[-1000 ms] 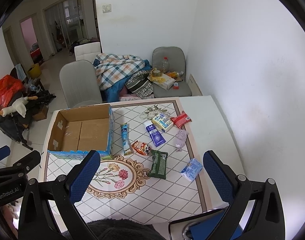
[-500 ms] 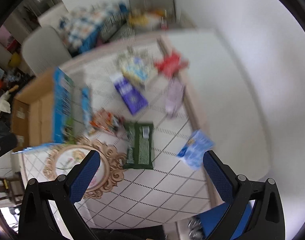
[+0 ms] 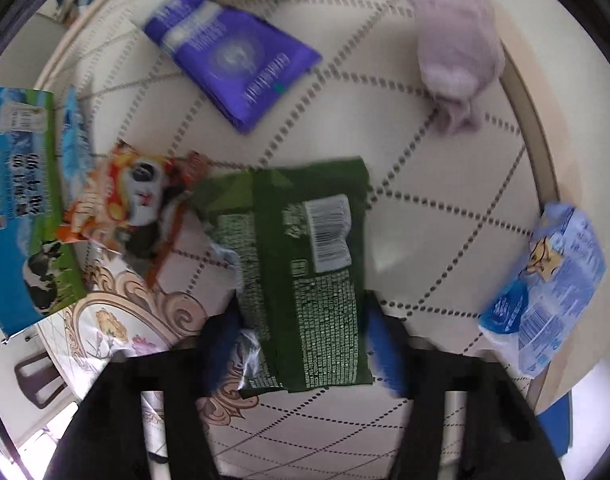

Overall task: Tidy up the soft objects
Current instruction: 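Grasp the green snack bag with the right tool while the left tool grasps the purple carton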

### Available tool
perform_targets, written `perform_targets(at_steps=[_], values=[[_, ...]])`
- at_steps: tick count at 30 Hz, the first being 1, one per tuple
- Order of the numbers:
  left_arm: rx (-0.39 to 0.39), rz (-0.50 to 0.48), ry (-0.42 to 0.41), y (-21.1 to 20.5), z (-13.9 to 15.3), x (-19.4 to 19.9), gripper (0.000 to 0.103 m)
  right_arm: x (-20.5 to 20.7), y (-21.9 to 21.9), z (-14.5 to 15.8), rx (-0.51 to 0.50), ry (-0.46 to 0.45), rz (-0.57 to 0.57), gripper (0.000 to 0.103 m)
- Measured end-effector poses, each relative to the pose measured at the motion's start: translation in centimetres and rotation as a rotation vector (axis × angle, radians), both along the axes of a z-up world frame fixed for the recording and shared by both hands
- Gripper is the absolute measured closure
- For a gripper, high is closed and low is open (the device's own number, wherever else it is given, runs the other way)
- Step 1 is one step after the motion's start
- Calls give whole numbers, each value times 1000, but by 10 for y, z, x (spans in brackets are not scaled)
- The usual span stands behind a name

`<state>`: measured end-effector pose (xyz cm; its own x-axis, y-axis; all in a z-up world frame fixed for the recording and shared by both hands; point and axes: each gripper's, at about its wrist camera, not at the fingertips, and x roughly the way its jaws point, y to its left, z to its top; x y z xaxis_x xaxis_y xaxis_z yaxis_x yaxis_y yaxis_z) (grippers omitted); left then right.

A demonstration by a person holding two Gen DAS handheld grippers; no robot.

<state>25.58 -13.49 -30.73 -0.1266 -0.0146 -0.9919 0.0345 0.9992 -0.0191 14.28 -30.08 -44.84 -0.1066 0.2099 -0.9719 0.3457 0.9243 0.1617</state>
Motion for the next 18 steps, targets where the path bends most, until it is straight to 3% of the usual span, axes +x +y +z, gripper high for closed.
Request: perform_targets(at_steps=[6, 11, 18], values=[[-68, 76, 18, -25, -8, 31, 0, -2, -42, 1, -38, -6, -72, 57], [-115, 128, 75, -61, -43, 65, 0, 18, -76, 7, -77, -17, -128, 59], [-48, 118, 133, -94, -101, 96, 1, 34, -82, 6, -127, -21, -115, 59]])
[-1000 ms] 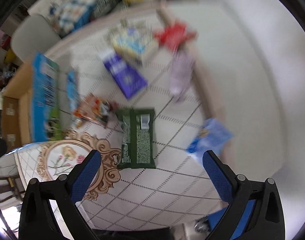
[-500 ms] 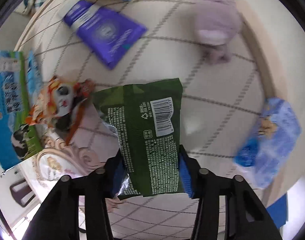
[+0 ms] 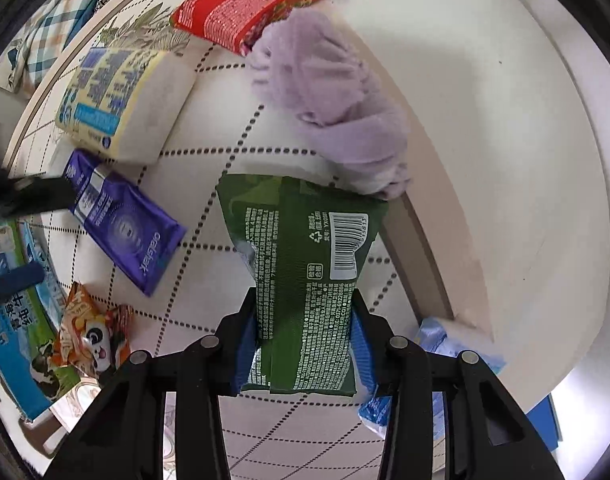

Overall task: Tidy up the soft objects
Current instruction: 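Grasp the green snack bag with the right tool while the left tool grasps the purple carton, then carry the green bag and purple carton into the cardboard box with both tools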

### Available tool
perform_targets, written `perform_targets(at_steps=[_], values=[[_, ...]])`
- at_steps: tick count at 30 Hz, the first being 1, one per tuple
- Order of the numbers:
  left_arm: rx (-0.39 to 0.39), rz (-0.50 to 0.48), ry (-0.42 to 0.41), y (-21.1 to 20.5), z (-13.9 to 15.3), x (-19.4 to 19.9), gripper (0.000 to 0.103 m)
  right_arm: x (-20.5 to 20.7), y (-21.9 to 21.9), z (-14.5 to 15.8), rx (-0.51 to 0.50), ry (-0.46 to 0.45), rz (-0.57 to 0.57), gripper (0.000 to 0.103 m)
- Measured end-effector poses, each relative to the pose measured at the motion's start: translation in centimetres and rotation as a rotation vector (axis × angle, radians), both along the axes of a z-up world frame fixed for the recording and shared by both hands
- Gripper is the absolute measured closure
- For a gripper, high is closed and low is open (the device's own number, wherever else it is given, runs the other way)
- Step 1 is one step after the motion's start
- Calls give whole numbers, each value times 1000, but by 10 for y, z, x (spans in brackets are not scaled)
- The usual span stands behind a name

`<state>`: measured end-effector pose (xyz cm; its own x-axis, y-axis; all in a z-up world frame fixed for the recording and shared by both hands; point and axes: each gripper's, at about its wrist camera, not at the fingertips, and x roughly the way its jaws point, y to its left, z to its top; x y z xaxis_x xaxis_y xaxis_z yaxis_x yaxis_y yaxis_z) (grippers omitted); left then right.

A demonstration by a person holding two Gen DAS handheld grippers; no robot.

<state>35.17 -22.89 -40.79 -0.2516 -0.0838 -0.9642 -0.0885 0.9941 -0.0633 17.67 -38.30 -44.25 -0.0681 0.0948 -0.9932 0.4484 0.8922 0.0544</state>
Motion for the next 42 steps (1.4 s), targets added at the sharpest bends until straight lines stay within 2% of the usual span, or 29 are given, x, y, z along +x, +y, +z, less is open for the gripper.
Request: perform_targets(at_steps=[6, 10, 11, 12, 13, 15, 17, 18, 22, 25, 27, 31, 38, 42], values=[[68, -85, -19, -25, -20, 11, 2, 9, -7, 9, 1, -1, -5, 59], [82, -157, -67, -38, -24, 4, 14, 12, -1, -1, -18, -5, 12, 59], [81, -182, -83, -40, -21, 2, 22, 12, 1, 0, -26, -7, 21, 59], [79, -217, -100, -44, -18, -1, 36, 11, 3, 0, -30, -9, 27, 59], [88, -257, -111, -51, -19, -5, 40, 10, 5, -1, -30, -8, 33, 59], [119, -376, -118, -58, -17, -20, 43, 5, 8, -2, -15, -2, 42, 59], [115, -431, -114, -59, -20, -32, 43, 0, 18, -8, -2, 4, 45, 59], [107, -430, -112, -56, -22, -35, 41, -2, 19, -8, 4, 2, 44, 59], [80, -322, -115, -43, -26, -38, 40, -12, 16, -17, 19, -10, 12, 55], [78, -280, -148, -34, -19, -30, 53, -14, 12, -23, 10, -10, -9, 53], [56, -288, -150, -38, -19, -26, 55, -15, 11, -24, 5, -11, -26, 55], [58, -297, -177, -44, -18, -33, 56, -14, 12, -19, 18, -29, -44, 65], [4, -288, -221, -31, 18, -76, 56, -14, 2, 3, 40, -52, -29, 69], [-39, -277, -263, -18, 55, -83, 57, -18, 3, 22, 55, -89, -22, 69]])
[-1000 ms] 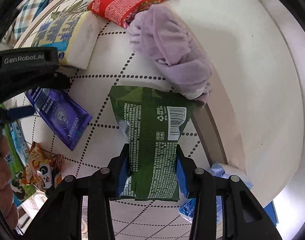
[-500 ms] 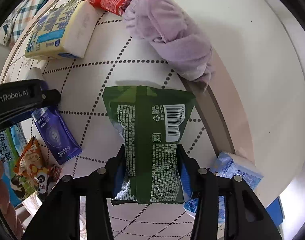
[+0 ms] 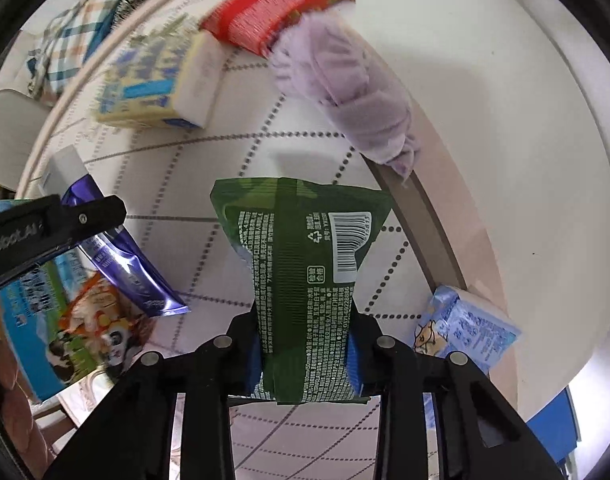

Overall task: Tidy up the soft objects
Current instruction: 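Carry the green bag and purple carton into the cardboard box with both tools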

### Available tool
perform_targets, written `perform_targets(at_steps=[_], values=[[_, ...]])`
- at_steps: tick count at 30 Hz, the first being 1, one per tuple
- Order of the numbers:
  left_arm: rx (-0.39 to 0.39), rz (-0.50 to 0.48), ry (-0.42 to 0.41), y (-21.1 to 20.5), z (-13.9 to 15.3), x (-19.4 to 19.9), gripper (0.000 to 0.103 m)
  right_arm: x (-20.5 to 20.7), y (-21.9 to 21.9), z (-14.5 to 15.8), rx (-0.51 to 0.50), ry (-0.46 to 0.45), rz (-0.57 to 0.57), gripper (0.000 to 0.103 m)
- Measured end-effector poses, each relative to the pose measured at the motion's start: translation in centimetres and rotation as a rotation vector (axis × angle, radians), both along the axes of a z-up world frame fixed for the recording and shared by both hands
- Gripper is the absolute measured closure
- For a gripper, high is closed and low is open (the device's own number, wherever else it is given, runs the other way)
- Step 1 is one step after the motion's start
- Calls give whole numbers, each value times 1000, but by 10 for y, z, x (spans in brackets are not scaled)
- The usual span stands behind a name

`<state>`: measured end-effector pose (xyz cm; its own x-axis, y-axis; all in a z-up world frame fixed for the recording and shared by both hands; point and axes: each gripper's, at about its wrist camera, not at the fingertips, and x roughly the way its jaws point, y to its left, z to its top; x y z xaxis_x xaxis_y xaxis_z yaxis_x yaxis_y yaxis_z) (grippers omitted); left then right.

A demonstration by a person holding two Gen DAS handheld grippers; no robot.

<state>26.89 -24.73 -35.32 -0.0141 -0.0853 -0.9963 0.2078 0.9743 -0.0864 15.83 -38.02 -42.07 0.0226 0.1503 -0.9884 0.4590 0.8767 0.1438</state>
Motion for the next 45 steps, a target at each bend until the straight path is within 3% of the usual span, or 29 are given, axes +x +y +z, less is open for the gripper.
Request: perform_targets(at_steps=[6, 12, 15, 22, 28, 33, 41, 45], values=[[-79, 28, -91, 28, 65, -11, 57, -1, 5, 50, -2, -85, 47, 69], [-126, 90, -192, 72, 125, -23, 57, 2, 35, 128, 22, -196, 135, 69], [-103, 136, -230, 113, 155, -32, 57, 8, 75, 160, 48, -251, 209, 69], [-27, 247, -235, 235, 175, -34, 57, 37, 213, 206, 122, -312, 401, 69], [1, 297, -159, 318, 146, -12, 57, 78, 317, 187, 152, -268, 482, 69], [-9, 307, -54, 367, 94, 22, 57, 113, 389, 148, 117, -202, 526, 69], [-57, 276, 64, 386, 22, 65, 56, 153, 422, 75, 69, -125, 540, 69], [-53, 256, 93, 385, 1, 76, 56, 166, 428, 52, 49, -105, 537, 69]])
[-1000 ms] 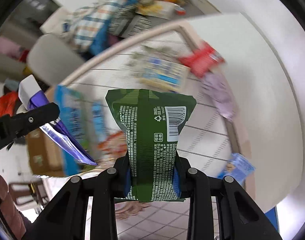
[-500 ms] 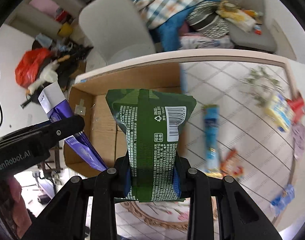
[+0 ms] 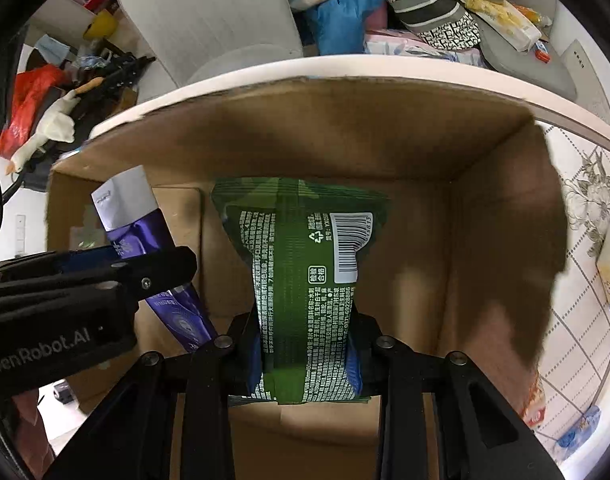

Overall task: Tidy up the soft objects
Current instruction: 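Carry the green bag and purple carton into the cardboard box with both tools, then release both items in the box and lift both tools away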

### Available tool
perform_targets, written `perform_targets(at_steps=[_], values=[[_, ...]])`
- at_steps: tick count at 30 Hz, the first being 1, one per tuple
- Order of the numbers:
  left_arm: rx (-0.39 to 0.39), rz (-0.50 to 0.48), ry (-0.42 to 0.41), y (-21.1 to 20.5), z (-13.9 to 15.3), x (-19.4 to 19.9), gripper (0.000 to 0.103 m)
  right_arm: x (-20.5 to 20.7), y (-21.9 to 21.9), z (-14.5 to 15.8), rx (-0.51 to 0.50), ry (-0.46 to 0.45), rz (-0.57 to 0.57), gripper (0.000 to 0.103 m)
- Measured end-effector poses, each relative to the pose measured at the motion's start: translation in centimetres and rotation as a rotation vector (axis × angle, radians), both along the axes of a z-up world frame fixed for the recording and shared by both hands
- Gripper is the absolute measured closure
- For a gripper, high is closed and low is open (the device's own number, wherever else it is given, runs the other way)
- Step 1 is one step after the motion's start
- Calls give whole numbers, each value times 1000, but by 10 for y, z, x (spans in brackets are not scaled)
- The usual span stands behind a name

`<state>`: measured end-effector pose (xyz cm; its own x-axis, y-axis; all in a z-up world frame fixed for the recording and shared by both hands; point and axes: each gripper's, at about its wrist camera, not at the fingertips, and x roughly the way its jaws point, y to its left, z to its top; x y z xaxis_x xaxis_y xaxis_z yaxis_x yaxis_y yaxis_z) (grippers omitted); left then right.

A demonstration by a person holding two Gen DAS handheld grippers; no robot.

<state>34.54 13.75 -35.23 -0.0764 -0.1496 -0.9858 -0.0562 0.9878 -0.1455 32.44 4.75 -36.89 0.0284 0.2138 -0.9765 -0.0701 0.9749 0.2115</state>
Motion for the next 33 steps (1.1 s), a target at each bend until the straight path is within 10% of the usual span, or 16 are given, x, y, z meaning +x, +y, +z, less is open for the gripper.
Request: perform_targets(at_steps=[4, 8, 15, 20, 33], values=[[36, -10, 15, -3, -4, 11, 56, 11, 1, -15, 4, 8, -2, 67], [53, -4, -22, 0, 7, 9, 39, 15, 2, -18, 17, 17, -2, 26], [91, 33, -115, 20, 40, -16, 6, 2, 0, -1, -51, 11, 2, 14], [159, 60, -222, 29, 66, -48, 1, -23, -5, 20, -57, -5, -6, 0], [261, 40, -403, 31, 132, -133, 1, -102, -20, 100, -130, -150, -38, 0]])
